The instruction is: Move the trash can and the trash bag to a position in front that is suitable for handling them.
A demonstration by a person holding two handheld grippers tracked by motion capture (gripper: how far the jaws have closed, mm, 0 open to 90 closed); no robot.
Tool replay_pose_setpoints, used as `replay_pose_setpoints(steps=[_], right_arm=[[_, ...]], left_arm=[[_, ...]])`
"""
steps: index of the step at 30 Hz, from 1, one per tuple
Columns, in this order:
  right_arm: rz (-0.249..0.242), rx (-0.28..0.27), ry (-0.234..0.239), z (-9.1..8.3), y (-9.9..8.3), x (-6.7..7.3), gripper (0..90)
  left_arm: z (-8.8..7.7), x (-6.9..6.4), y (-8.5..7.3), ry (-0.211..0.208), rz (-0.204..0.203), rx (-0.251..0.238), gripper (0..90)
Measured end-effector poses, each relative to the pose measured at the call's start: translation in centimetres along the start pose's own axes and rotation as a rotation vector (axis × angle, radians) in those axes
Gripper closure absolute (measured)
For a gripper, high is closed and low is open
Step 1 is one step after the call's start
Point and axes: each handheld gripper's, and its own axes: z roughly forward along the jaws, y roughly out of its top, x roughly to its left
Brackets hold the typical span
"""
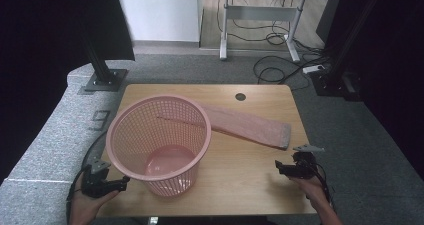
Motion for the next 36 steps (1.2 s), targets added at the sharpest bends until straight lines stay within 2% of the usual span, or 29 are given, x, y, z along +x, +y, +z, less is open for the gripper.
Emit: replay_pose_setpoints(steps=[4, 7, 10, 11, 12, 13, 18, 20, 24, 27, 28, 29, 30, 31, 32, 33, 34, 35, 36], right_arm=[[0.004, 0.012, 0.008, 0.1, -0.1, -0.6, 11.0], [0.006, 0.014, 0.021, 0.2, -0.1, -0.8, 11.3], [0.000, 0.011, 0.027, 0.2, 0.0, -0.6, 11.8], [-0.011, 0.006, 0.035, 0.1, 0.0, -0.4, 12.1], [-0.011, 0.006, 0.035, 0.1, 0.0, -0.4, 12.1], [-0.018, 0.005, 0.038, 0.0, 0.0, -0.2, 12.2], [-0.025, -0.001, 0.044, 0.0, 0.2, 0.0, 12.4], [-0.027, -0.008, 0.052, 0.0, 0.2, 0.0, 12.5], [-0.030, 0.002, 0.053, 0.1, 0.0, -0.1, 12.5], [-0.028, 0.005, 0.053, 0.0, -0.2, -0.4, 12.6], [-0.027, 0.004, 0.052, -0.1, -0.2, -0.4, 12.6], [-0.026, 0.001, 0.052, -0.1, -0.2, -0.5, 12.7], [-0.026, -0.002, 0.054, -0.2, -0.3, -0.5, 12.7], [-0.026, -0.002, 0.054, -0.2, -0.3, -0.5, 12.7], [-0.029, -0.004, 0.056, -0.3, -0.4, -0.5, 12.7], [-0.030, -0.005, 0.058, -0.3, -0.4, -0.5, 12.7], [-0.030, -0.005, 0.058, -0.3, -0.4, -0.5, 12.7], [-0.031, -0.008, 0.063, -0.4, -0.3, -0.6, 12.8], [-0.031, -0.008, 0.064, -0.4, -0.3, -0.6, 12.8]], left_arm=[[-0.7, -0.2, -0.5, -0.026, 0.007, -0.008, 9.9], [-1.1, -0.4, -0.7, -0.037, 0.030, -0.006, 9.4], [-2.2, -0.9, -1.2, -0.073, 0.044, -0.029, 9.4], [-2.6, -1.2, -1.4, -0.100, 0.055, -0.041, 9.4], [-2.6, -1.2, -1.4, -0.100, 0.055, -0.041, 9.3], [-2.6, -1.4, -1.3, -0.111, 0.079, -0.045, 9.3], [-2.3, -1.8, -0.4, -0.153, 0.111, -0.059, 9.4], [-1.8, -2.1, 0.4, -0.189, 0.127, -0.075, 9.5], [-1.4, -2.5, 1.1, -0.217, 0.155, -0.084, 10.2], [-0.7, -3.5, 2.1, -0.272, 0.196, -0.097, 11.0], [-0.7, -3.5, 2.1, -0.272, 0.196, -0.097, 11.0], [-0.3, -4.4, 2.7, -0.303, 0.229, -0.093, 11.0], [-0.1, -4.9, 3.0, -0.315, 0.250, -0.092, 11.0], [-0.1, -4.9, 3.0, -0.315, 0.250, -0.092, 11.0], [0.4, -6.0, 3.6, -0.346, 0.294, -0.090, 10.9], [0.6, -6.5, 3.9, -0.355, 0.321, -0.089, 10.9], [0.6, -6.5, 3.9, -0.355, 0.321, -0.089, 10.9], [1.1, -7.6, 4.5, -0.385, 0.356, -0.083, 10.7], [1.3, -8.0, 4.8, -0.392, 0.363, -0.086, 10.6]])
